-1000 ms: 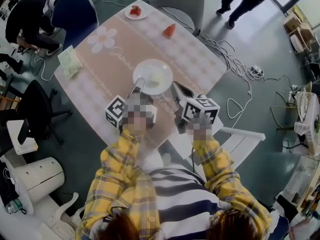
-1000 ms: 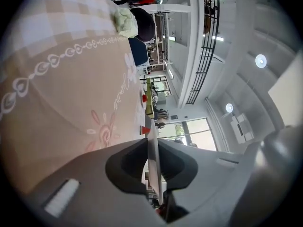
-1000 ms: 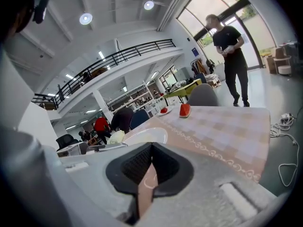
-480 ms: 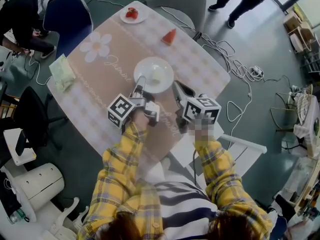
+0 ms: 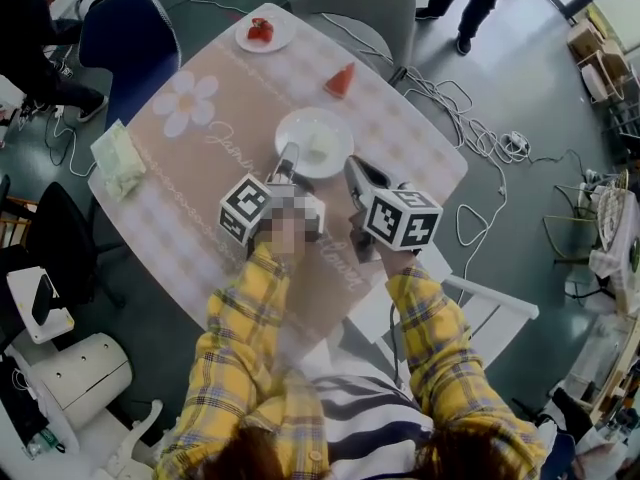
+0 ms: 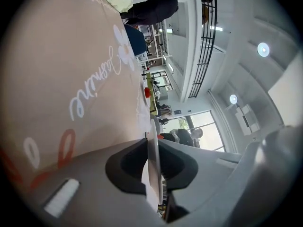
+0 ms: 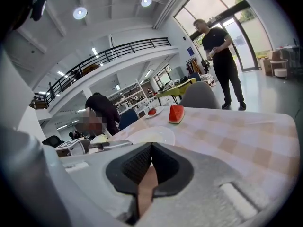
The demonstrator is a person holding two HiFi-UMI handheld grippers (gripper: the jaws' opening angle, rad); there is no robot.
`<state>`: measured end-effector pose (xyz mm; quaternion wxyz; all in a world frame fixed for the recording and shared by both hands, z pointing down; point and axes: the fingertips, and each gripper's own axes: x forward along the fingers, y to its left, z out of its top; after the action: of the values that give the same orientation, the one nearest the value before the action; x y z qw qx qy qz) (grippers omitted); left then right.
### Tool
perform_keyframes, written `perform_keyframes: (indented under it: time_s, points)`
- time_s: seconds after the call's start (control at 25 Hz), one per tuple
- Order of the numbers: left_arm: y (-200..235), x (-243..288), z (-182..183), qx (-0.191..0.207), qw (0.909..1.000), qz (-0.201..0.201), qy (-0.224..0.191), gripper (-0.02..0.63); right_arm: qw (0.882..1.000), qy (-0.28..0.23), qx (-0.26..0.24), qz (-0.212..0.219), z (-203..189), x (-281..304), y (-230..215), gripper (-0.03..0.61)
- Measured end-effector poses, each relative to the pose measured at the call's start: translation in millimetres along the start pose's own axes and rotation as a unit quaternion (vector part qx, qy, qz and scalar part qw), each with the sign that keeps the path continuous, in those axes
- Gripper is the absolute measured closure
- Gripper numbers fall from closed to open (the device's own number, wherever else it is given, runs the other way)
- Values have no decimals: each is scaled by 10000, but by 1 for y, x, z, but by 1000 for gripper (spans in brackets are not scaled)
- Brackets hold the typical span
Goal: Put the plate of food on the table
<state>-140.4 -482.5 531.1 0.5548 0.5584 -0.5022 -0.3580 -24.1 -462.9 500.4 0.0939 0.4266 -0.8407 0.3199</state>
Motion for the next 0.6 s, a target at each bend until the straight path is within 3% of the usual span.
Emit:
perform_keyframes:
  time_s: [0.28,0.6]
  points:
    - [4,26,5,79,9990,232,377,586,10000,-42,70,-41,3,12,-3,583]
    - [-2,47,-3,409,9908,416,1222,573,9998,-37,134,-139,1,6,-7,583]
